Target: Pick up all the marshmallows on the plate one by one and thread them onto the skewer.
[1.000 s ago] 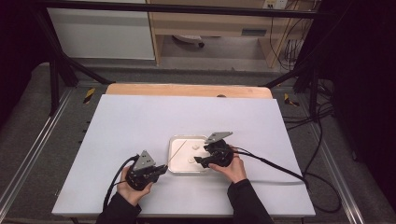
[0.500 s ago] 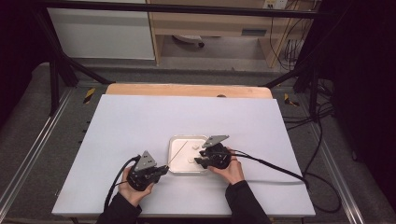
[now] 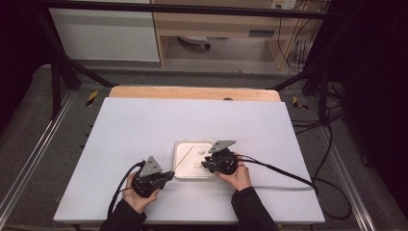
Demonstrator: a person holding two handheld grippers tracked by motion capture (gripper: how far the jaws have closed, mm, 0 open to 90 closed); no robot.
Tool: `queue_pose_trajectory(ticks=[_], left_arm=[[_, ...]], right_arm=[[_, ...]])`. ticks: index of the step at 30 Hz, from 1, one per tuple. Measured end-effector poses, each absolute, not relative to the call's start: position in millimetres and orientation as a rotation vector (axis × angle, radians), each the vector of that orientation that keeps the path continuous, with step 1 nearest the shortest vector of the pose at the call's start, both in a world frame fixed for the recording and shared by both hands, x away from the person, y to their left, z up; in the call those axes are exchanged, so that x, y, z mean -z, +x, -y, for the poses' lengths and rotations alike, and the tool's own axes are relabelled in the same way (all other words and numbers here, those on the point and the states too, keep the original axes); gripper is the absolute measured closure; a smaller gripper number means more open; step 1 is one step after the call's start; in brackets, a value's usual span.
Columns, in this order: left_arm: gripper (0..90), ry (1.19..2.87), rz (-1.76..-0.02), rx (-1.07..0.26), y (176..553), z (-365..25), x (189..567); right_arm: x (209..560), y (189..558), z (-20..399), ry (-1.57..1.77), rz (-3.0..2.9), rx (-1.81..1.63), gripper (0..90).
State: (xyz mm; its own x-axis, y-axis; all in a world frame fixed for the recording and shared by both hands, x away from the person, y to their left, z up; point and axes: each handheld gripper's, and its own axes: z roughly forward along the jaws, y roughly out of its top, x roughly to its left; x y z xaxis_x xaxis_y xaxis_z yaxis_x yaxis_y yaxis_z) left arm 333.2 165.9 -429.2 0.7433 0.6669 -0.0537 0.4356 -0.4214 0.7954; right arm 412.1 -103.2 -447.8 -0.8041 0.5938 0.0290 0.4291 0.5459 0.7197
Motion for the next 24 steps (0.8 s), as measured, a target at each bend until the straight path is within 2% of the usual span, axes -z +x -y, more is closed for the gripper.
queue_pose_trajectory(ticks=[24], left_arm=[[88.2, 2.066, -0.804, -0.352, 329, -162, 429]], right_arm=[[404, 402, 136, 1.001, -2.475, -1.46, 75.3]])
